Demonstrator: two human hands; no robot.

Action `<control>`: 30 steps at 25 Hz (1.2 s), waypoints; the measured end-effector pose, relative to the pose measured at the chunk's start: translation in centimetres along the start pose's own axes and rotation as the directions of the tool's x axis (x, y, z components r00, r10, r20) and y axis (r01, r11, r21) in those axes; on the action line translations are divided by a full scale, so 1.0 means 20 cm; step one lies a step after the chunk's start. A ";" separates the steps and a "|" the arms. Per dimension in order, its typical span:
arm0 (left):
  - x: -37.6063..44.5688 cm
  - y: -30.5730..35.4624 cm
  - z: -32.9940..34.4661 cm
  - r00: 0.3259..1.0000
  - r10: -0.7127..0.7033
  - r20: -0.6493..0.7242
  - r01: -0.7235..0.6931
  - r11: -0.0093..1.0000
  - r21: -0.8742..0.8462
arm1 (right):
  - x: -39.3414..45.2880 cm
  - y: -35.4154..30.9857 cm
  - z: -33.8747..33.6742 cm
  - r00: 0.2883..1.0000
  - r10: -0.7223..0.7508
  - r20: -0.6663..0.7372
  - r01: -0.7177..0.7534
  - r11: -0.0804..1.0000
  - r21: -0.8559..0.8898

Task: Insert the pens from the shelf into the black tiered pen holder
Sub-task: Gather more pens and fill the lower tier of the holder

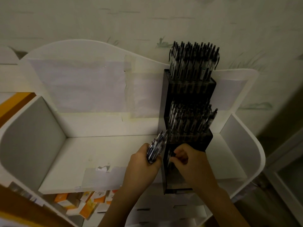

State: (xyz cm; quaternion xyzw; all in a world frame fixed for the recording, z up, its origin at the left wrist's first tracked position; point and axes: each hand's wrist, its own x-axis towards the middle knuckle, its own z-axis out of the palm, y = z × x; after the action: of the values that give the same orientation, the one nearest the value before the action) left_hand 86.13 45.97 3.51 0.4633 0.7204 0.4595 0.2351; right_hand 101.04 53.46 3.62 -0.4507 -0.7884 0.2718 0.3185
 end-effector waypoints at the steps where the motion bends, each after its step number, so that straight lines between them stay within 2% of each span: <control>1: 0.00 0.00 0.00 1.000 0.012 0.013 -0.011 1.000 -0.004 | 0.00 -0.02 -0.02 0.999 -0.012 -0.035 0.013 0.999 0.035; 3: -0.01 0.02 0.01 0.999 0.025 0.039 -0.024 0.999 -0.026 | 0.00 -0.06 -0.05 0.997 -0.018 -0.077 0.032 0.984 0.175; 4: -0.01 0.02 0.01 0.998 0.030 0.051 -0.027 0.999 -0.044 | 0.01 -0.08 -0.06 0.999 0.004 -0.051 0.010 0.964 0.267; 7: -0.02 0.04 0.03 0.997 0.030 0.072 -0.022 0.994 -0.108 | 0.02 -0.13 -0.06 0.988 0.095 0.124 -0.145 0.852 0.504; 11: -0.02 0.05 0.04 0.995 0.021 0.099 -0.007 0.990 -0.141 | 0.04 -0.12 -0.09 0.965 0.167 0.203 -0.258 0.745 0.615; 14: -0.02 0.06 0.02 0.993 0.000 0.122 0.018 0.989 -0.147 | 0.05 -0.14 -0.13 0.961 0.230 0.153 -0.272 0.698 0.662; 17: -0.02 0.06 0.00 0.991 -0.024 0.129 0.042 0.990 -0.133 | 0.08 -0.15 -0.25 0.955 0.295 -0.021 -0.198 0.690 0.696; 19: -0.02 0.05 -0.02 0.995 -0.027 0.100 0.037 0.994 -0.103 | 0.09 -0.16 -0.36 0.948 0.270 -0.168 -0.093 0.741 0.665; 21: -0.01 0.04 -0.02 0.997 -0.023 0.067 0.027 0.998 -0.063 | 0.09 -0.17 -0.42 0.952 0.177 -0.249 -0.004 0.822 0.569; 24: 0.00 0.05 -0.02 0.999 -0.014 0.038 0.016 0.998 -0.063 | 0.04 -0.14 -0.36 0.970 0.005 -0.243 0.080 0.938 0.337; 26: 0.00 0.06 -0.03 1.000 -0.006 0.022 0.008 0.998 -0.066 | 0.02 -0.07 -0.27 0.969 -0.084 -0.231 0.128 0.974 0.185; 30: 0.01 0.07 -0.04 1.000 -0.008 0.003 0.008 0.997 -0.081 | 0.01 0.04 -0.14 0.961 -0.150 -0.232 0.172 0.982 0.079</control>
State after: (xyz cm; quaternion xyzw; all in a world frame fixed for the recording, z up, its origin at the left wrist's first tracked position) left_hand 86.14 45.97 5.07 0.4510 0.7028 0.4867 0.2563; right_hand 103.43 54.46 4.84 -0.3965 -0.7671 0.2308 0.4485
